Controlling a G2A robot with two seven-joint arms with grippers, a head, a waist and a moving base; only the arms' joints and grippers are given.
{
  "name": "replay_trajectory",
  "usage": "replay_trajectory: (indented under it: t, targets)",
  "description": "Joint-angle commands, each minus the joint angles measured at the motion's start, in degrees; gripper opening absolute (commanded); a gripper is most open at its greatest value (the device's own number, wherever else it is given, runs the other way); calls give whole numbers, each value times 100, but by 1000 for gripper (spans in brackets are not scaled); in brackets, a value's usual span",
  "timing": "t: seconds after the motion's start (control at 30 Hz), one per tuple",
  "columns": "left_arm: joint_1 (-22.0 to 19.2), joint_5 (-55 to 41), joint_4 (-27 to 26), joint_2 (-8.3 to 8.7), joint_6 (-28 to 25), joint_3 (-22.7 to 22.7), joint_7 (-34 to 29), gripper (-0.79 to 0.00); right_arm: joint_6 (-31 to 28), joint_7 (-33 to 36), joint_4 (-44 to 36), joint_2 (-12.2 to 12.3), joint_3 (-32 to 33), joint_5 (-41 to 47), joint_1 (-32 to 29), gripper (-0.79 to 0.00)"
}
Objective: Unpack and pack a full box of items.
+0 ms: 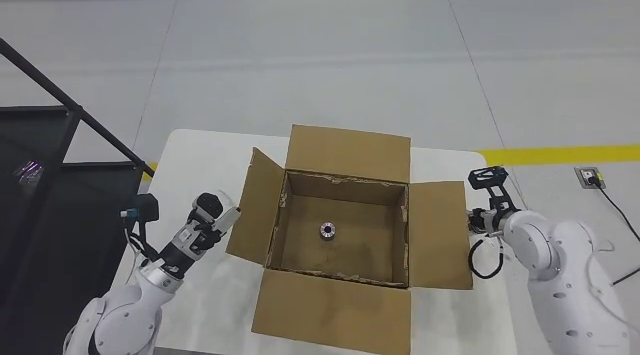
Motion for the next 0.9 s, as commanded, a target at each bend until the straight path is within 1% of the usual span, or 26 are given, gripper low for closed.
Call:
replay_trajectory:
  t: [0.0, 0.2, 0.27, 0.4, 0.47, 0.57, 0.73, 0.87]
  targets:
    - [6, 7, -8, 4, -5, 4, 7, 0, -9, 10, -108, 10, 27, 36, -51, -154]
    - [13, 8, -31, 15, 15, 20, 14, 0, 10, 51, -270, 34, 17, 22, -116, -77]
    - [12, 5, -27, 19, 16, 16, 17, 0, 18, 48, -285, 40, 12, 25, -119, -99]
    - [24, -7, -36, 27, 24, 26, 15, 0, 53, 18, -341, 52, 5, 23, -116, -77]
    - [25, -8, -41, 30, 32, 28, 19, 0, 126, -72, -453, 59, 43, 28, -147, -83]
    - [24, -7, -49, 35, 37, 38, 15, 0, 237, -179, -752, 73, 125, 23, -264, -52]
    - [2, 0, -71, 47, 76, 69, -70, 0, 528, -443, -1491, 89, 338, 69, -572, -46]
    - [-19, -6, -110, 59, 146, 116, -233, 0, 755, -758, -2148, 93, 488, 79, -900, -6]
